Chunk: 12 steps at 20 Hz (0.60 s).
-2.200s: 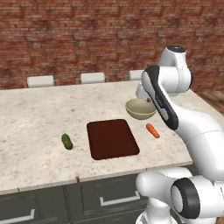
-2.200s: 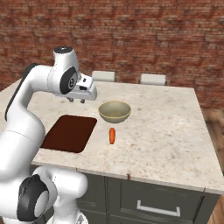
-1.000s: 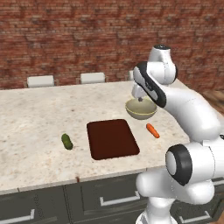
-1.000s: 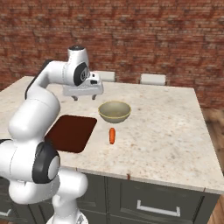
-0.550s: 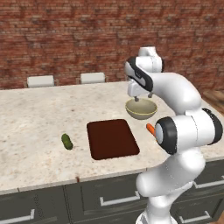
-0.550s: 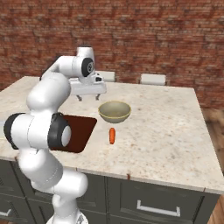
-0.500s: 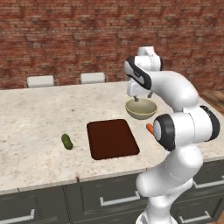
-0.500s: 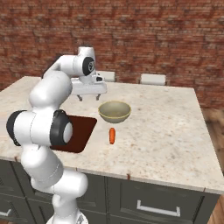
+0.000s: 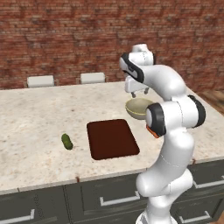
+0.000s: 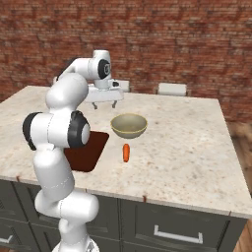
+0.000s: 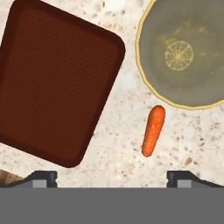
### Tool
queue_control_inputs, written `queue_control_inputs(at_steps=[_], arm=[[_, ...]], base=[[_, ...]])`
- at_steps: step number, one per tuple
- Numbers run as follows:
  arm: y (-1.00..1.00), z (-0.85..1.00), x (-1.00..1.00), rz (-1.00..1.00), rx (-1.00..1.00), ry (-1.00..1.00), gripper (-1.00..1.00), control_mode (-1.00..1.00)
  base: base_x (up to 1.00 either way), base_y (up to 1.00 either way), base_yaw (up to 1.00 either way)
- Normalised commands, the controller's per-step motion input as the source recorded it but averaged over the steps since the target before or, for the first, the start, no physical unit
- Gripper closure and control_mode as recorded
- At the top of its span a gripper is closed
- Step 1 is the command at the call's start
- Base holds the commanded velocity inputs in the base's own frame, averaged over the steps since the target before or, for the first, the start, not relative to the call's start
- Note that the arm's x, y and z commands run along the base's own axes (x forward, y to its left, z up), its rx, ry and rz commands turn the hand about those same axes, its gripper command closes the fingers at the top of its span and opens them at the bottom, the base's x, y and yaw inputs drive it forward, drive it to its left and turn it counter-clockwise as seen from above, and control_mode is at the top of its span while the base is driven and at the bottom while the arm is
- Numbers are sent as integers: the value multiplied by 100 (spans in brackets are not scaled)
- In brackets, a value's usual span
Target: Place the two vegetables and bowl onto the tray for setting up a vegetable dip station.
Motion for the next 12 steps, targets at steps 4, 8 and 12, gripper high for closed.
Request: queue_control_inputs(at_steps=[4, 8, 12], arm=[[0, -24, 36, 0, -10, -9, -100, -100], [-3, -22, 29, 4, -1, -9, -100, -100], [0, -20, 24, 1, 0, -2, -100, -100]], base=[[0, 0, 0], [0, 0, 0], [0, 0, 0]])
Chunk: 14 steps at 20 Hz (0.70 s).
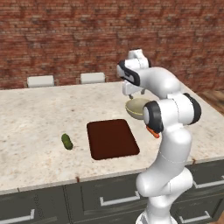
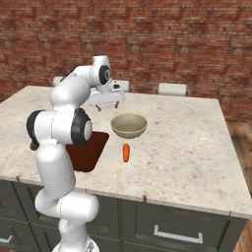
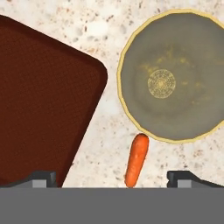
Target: Place the two vegetables and bowl onto the tray for setting up a vegetable dip station.
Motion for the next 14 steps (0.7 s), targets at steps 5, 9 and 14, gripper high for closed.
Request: queue_control_inputs(at_steps=[5, 9, 14], arm=[[-1, -31, 12, 1, 0, -6, -100, -100], [-2, -31, 9, 0, 0, -15, -100, -100], [-7, -35, 1, 1, 2, -21, -100, -100]], base=[[0, 0, 0], [0, 0, 0], [0, 0, 0]])
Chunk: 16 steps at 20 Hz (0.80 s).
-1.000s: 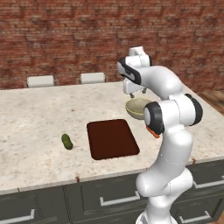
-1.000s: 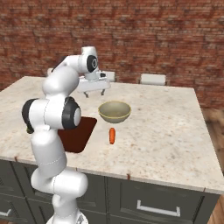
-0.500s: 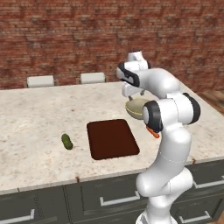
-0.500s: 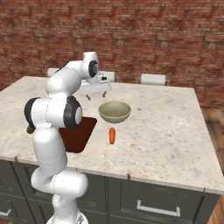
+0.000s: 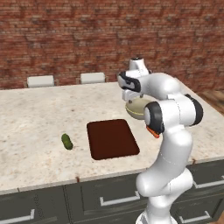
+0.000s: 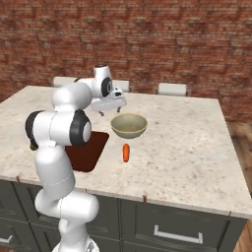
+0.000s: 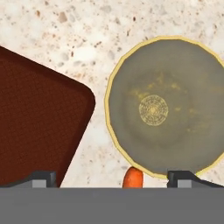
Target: Place the two vegetables and bowl onto the tray for setting up a vegetable dip station.
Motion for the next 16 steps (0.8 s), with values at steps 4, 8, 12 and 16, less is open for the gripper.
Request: queue_control_inputs(at_steps=[4, 8, 12, 16], arm=[[-8, -32, 22, 0, 0, -6, -100, -100], [-1, -29, 22, 0, 2, -4, -100, -100], [0, -17, 34, 0, 0, -2, -100, -100], [0, -13, 24, 0, 0, 0, -100, -100]], base=[[0, 0, 0], [0, 0, 0], [0, 0, 0], [0, 0, 0]])
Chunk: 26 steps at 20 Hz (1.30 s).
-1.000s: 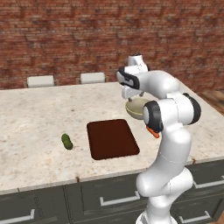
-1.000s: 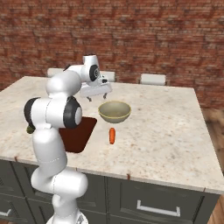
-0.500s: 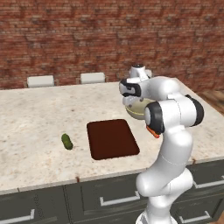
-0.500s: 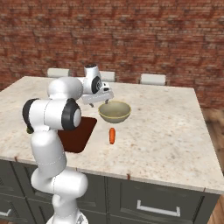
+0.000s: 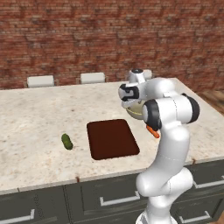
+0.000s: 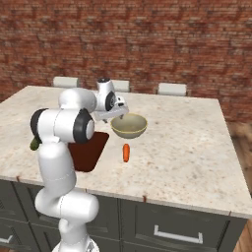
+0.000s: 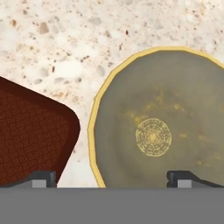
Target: Place the two vegetables and bowl onto the tray for setting up a vegetable dip station.
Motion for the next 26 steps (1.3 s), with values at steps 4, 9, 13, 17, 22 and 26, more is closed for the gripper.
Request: queue_control_inputs(at_steps=[4, 9, 13, 17, 22, 26], arm=[[0, -16, 8, 0, 0, 0, -100, -100], [0, -17, 10, 0, 0, 0, -100, -100], [0, -17, 13, 0, 2, 0, -100, -100], [3, -20, 13, 0, 4, 0, -100, -100], [4, -23, 13, 0, 6, 1, -100, -100], [4, -23, 18, 0, 2, 3, -100, -100]], base=[[0, 0, 0], [0, 0, 0], [0, 0, 0], [0, 0, 0], [0, 0, 0], [0, 0, 0]])
